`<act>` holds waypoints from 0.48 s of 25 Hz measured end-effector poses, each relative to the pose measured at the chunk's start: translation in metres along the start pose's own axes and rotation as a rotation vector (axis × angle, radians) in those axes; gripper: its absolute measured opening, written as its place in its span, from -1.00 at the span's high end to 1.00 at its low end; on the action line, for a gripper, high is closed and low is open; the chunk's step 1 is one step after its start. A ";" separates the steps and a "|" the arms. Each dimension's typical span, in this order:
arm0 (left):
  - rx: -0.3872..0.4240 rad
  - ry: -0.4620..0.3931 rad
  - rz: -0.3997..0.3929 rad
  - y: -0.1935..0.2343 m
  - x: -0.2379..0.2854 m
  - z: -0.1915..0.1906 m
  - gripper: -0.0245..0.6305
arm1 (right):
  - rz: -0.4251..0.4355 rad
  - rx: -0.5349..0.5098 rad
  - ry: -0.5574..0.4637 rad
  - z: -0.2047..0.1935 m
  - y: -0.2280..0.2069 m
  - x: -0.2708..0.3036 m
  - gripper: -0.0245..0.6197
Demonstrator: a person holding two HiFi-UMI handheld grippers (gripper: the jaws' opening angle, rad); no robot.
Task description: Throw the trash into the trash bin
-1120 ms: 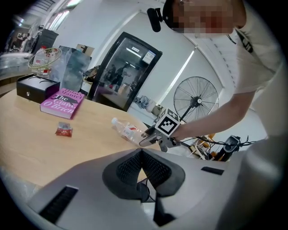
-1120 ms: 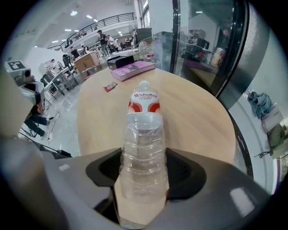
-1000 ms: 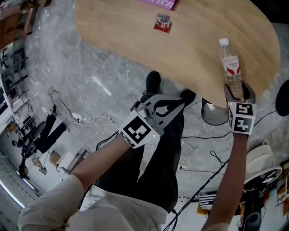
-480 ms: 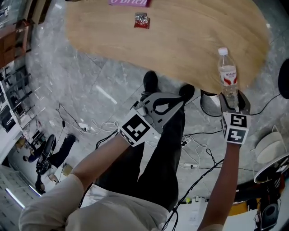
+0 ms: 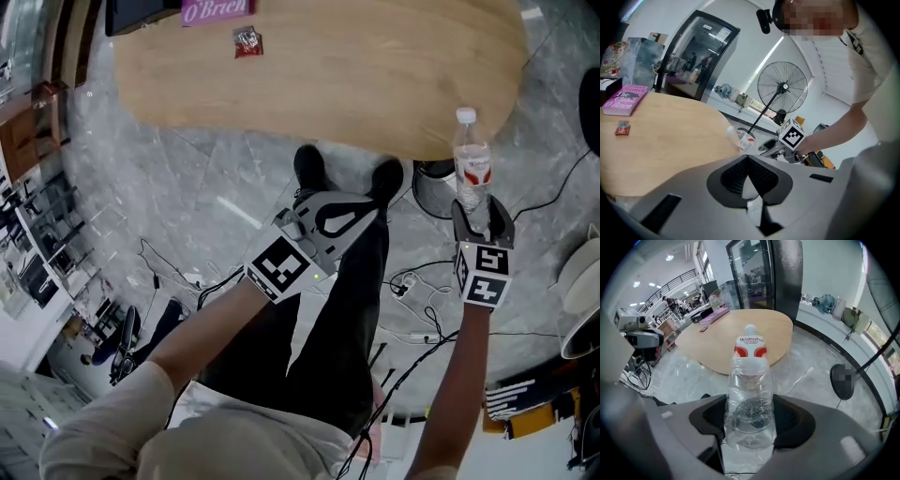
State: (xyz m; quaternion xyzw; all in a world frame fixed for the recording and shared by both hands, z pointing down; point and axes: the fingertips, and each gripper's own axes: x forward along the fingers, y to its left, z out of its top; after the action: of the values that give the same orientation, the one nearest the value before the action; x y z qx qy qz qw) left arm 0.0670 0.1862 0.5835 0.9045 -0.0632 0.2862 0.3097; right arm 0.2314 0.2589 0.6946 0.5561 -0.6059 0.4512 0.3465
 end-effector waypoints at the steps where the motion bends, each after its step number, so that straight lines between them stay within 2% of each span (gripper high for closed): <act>1: 0.006 0.008 -0.009 -0.005 0.003 -0.002 0.90 | -0.001 0.029 -0.003 -0.009 -0.001 -0.003 0.00; 12: 0.058 0.064 -0.060 -0.034 0.034 -0.019 0.90 | -0.041 0.223 -0.020 -0.096 -0.006 -0.015 0.00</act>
State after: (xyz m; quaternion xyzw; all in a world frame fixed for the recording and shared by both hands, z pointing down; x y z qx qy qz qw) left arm 0.0962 0.2269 0.5966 0.9050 -0.0179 0.3072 0.2938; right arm 0.2315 0.3537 0.7151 0.6080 -0.5438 0.5030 0.2857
